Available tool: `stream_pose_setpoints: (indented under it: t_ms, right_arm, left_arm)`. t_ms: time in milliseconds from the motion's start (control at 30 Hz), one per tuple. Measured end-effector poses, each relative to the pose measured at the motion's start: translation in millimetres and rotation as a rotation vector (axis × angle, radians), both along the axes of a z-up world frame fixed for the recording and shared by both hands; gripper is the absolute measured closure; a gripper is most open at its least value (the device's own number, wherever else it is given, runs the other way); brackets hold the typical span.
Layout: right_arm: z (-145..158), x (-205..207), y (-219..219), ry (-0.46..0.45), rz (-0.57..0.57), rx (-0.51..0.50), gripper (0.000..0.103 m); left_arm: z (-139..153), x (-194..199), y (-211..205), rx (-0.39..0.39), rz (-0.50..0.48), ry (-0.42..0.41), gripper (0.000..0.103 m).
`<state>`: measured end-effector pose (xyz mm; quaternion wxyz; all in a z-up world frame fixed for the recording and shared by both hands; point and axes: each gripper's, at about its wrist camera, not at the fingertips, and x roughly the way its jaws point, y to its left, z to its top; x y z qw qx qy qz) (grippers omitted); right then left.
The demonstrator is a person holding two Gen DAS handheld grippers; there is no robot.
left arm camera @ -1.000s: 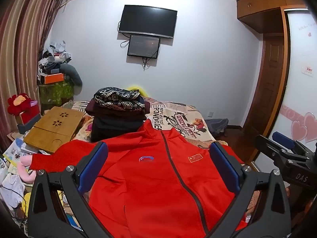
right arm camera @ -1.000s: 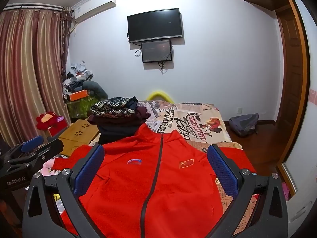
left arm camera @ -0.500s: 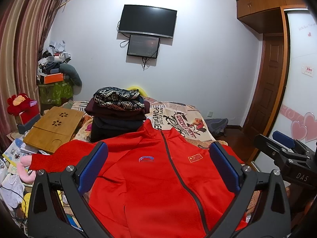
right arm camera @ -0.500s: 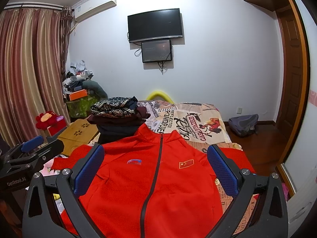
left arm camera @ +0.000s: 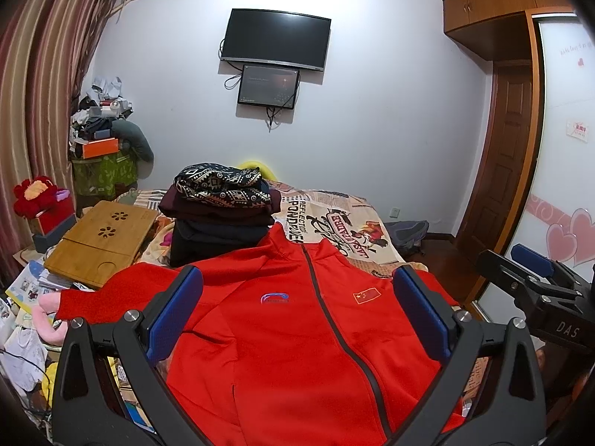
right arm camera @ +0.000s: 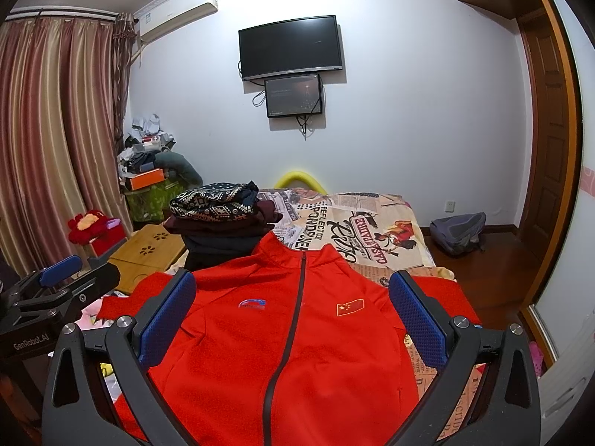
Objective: Fold large clothes
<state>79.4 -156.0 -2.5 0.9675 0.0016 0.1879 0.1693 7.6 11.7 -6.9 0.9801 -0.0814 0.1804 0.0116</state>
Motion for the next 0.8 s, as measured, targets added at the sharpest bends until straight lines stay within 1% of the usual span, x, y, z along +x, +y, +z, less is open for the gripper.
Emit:
stream_pose_setpoints:
  t_ms: [800]
  right_arm:
    - [-3.1, 2.6, -2.1, 0.012, -0.013, 0.007, 0.0]
  left_arm:
    - [-1.7, 3.0, -1.1, 0.005, -0.004, 0.01, 0.0]
